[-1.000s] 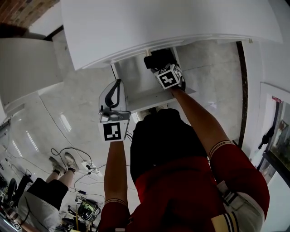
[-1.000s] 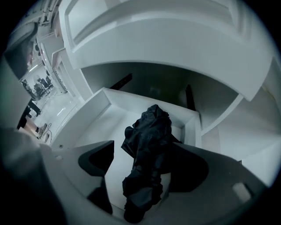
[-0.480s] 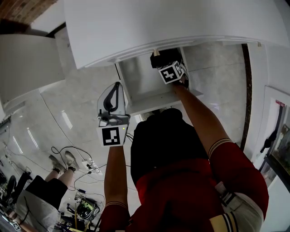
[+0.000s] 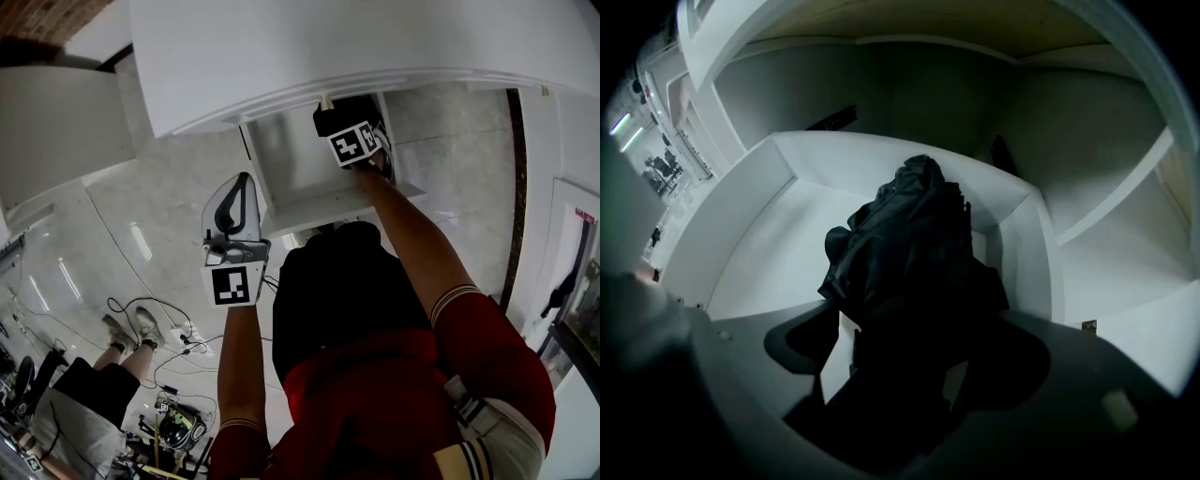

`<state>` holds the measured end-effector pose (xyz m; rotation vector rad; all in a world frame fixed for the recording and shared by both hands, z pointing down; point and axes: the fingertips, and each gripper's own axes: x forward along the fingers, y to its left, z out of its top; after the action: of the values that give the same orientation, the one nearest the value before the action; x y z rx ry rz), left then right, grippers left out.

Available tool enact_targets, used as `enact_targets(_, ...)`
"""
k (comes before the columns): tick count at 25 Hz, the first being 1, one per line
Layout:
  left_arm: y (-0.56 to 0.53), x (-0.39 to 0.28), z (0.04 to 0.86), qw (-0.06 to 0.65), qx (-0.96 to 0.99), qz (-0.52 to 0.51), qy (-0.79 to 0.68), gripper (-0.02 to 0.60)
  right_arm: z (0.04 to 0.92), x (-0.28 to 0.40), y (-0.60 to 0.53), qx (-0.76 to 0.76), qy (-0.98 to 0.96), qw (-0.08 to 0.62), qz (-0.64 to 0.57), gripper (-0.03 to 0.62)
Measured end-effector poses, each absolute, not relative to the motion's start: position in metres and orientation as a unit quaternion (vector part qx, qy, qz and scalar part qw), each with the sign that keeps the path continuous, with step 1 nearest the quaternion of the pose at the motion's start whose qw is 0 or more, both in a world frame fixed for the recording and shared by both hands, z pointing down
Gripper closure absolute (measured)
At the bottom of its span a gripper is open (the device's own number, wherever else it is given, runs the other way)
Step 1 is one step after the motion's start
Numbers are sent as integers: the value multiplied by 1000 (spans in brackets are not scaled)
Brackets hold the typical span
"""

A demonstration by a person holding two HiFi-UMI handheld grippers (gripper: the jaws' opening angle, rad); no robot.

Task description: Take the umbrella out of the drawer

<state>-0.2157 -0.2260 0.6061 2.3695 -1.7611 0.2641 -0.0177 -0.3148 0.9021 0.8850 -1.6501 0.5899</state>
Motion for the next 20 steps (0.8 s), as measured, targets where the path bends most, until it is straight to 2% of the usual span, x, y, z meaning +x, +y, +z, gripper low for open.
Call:
enact_targets(4, -222, -218, 608, 89, 794, 95, -594, 577, 910, -17, -314, 374, -687, 572, 248, 175)
enact_targets(8, -219, -221, 610, 92, 790, 97, -599, 577, 910, -12, -319, 385, -676, 581, 239, 253)
enact_targets(13, -215, -222, 612, 92, 788, 104, -600, 577, 914, -11, -320, 387, -672, 586, 235, 255)
enact_targets(20, -209, -222, 607, 96, 783, 109, -605, 577, 907, -18, -313, 363, -689, 589, 215, 303)
